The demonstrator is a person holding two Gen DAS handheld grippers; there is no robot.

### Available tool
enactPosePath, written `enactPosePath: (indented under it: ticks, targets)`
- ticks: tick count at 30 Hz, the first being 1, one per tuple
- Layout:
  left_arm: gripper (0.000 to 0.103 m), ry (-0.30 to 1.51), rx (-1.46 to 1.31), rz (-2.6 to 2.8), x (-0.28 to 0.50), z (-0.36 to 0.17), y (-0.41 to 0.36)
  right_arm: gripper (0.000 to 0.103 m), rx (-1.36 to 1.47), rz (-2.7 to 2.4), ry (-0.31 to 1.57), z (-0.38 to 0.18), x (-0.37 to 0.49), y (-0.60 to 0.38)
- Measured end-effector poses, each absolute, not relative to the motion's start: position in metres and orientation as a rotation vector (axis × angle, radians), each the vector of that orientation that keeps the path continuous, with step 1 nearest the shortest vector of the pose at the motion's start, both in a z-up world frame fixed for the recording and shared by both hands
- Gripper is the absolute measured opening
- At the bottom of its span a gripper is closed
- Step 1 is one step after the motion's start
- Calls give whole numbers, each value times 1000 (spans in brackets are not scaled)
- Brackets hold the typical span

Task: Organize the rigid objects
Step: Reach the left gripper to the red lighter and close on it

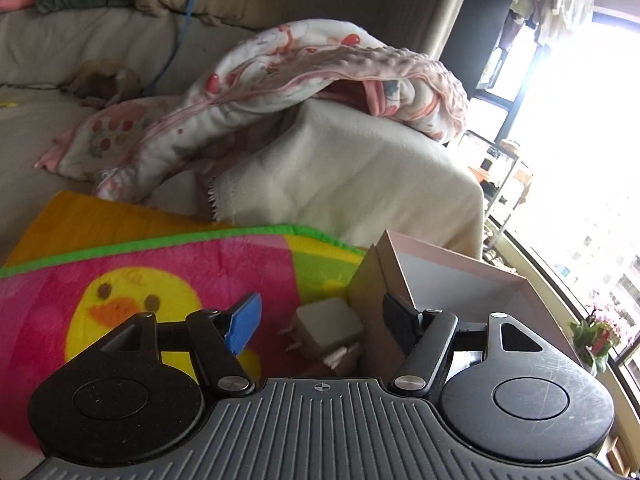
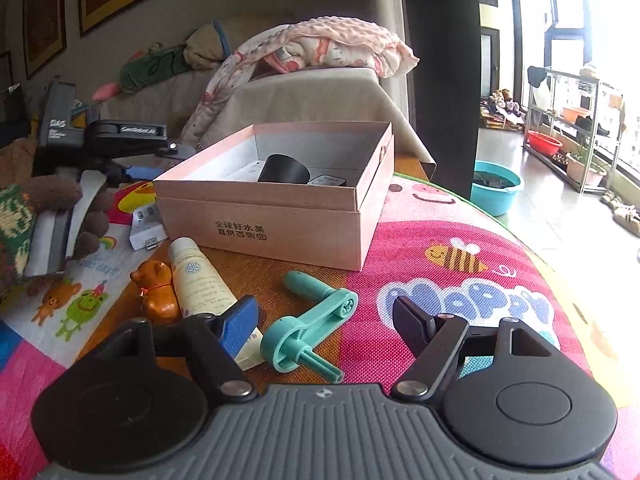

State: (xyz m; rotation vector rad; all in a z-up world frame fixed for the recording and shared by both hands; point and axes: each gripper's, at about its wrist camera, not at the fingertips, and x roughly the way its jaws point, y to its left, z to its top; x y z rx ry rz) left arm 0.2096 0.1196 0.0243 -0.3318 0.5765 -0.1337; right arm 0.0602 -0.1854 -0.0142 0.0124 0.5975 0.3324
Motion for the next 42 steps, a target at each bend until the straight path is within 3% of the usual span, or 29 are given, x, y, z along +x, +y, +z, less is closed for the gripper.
enactPosePath:
  ticks: [3,8,10,14,19,27,31,37,42]
  targets:
    - [66,662,-298,-139,255,23,116,75,9,317,600,-14,61,-184]
    - [34,776,-239,-115,293,6,120,75,19,311,607,-14,62,-185]
    - [27,766,-232,-153,294,6,122,75,20,317,623,-16,64,-185]
    - [20,781,-126,-277,279,6,114,75,27,320,647,-18,68,-185]
    - [19,786,-62,-385,232,5,117,75,35,320,660,-19,70,-185]
    - [15,797,-197,-473,126,0,120,75,25,319,665,-20,71,-183]
    - [19,815,-296,-502,84,5,121,75,18,311,666,-20,71,-181]
    - [19,663,-288,-165,19,43,151,75,22,301,662,-20,70,-183]
    - [20,666,-517,25,-9,34,206,75,24,302,655,-20,69,-184]
